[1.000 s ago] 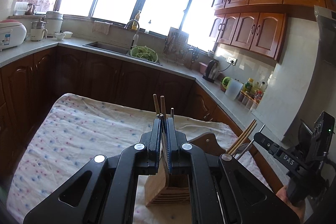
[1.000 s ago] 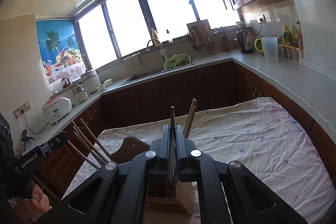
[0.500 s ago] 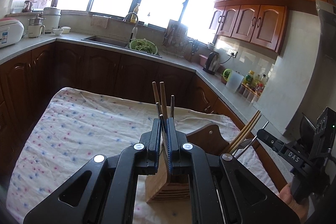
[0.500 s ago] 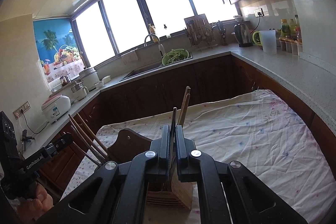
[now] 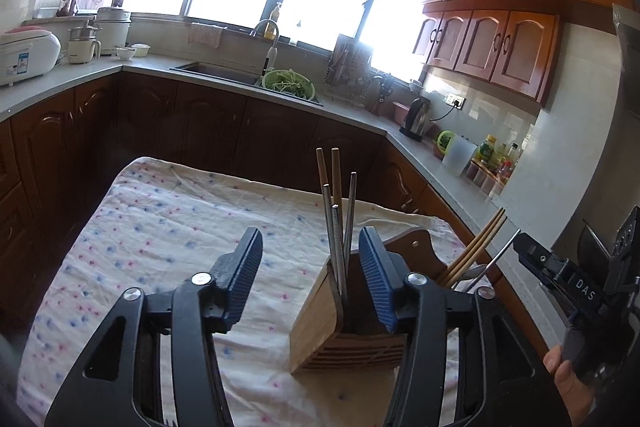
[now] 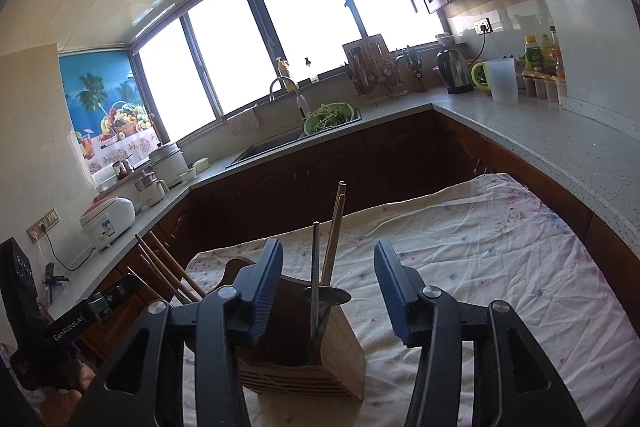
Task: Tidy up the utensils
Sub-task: 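Withdraw both open grippers back from the holder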
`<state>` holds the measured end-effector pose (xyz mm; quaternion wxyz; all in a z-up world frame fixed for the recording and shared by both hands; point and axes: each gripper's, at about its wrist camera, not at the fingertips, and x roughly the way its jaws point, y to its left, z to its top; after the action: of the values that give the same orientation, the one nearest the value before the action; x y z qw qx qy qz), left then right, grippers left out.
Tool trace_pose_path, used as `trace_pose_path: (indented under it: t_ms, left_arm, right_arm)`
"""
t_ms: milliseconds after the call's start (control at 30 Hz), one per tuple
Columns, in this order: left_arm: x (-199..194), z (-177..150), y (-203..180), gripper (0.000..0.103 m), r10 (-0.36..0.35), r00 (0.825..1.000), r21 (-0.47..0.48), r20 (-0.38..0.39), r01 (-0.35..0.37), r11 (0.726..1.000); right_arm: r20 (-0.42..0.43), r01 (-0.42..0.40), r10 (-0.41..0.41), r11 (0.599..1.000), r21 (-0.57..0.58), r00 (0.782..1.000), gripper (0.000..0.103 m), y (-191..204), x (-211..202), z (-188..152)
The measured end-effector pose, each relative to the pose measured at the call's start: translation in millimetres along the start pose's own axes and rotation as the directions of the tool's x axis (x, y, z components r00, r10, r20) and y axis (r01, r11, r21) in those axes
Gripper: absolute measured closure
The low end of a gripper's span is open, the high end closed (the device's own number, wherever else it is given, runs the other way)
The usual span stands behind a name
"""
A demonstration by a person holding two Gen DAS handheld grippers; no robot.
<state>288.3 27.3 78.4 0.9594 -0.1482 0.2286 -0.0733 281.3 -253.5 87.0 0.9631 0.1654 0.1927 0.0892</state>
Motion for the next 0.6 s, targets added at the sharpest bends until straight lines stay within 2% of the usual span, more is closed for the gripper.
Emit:
trace_pose_path:
  t_ms: [33, 100, 200, 333, 600]
  left_arm:
    - [-1.7, -1.7, 1.0, 0.034, 0.009, 1.000, 0.000, 0.002, -0.009, 1.000]
    - [-4.4, -5.2, 1.8, 0.023, 0.033, 0.999, 0.006, -0.006, -0.033, 0.999]
    - [-9.5, -10.5, 2.0, 0.017, 0.063, 0.998, 0.023, -0.012, -0.062, 0.998]
    - [-19.7, -16.0, 3.9, 0.012, 0.081, 0.997, 0.027, -0.008, -0.081, 0.996]
    - [-47.6, -20.2, 6.1, 0.011, 0.097, 0.995, 0.040, 0.015, -0.097, 0.994]
  right_arm:
    - [0.002, 0.004, -0.004, 1.000, 0.003, 1.000, 0.034, -1.1, -1.4, -0.5]
    - [0.009, 0.008, -0.008, 1.000, 0.000, 1.000, 0.023, -2.8, -4.0, -2.7]
    - [0.010, -0.004, 0.004, 1.000, -0.006, 1.000, 0.010, -3.2, -8.0, -6.8]
    - [0.010, -0.021, 0.022, 0.999, -0.026, 1.000, 0.006, 1.3, -16.6, -11.6]
    - [0.014, -0.042, 0.042, 0.998, -0.043, 0.999, 0.005, 7.1, -38.4, -20.5]
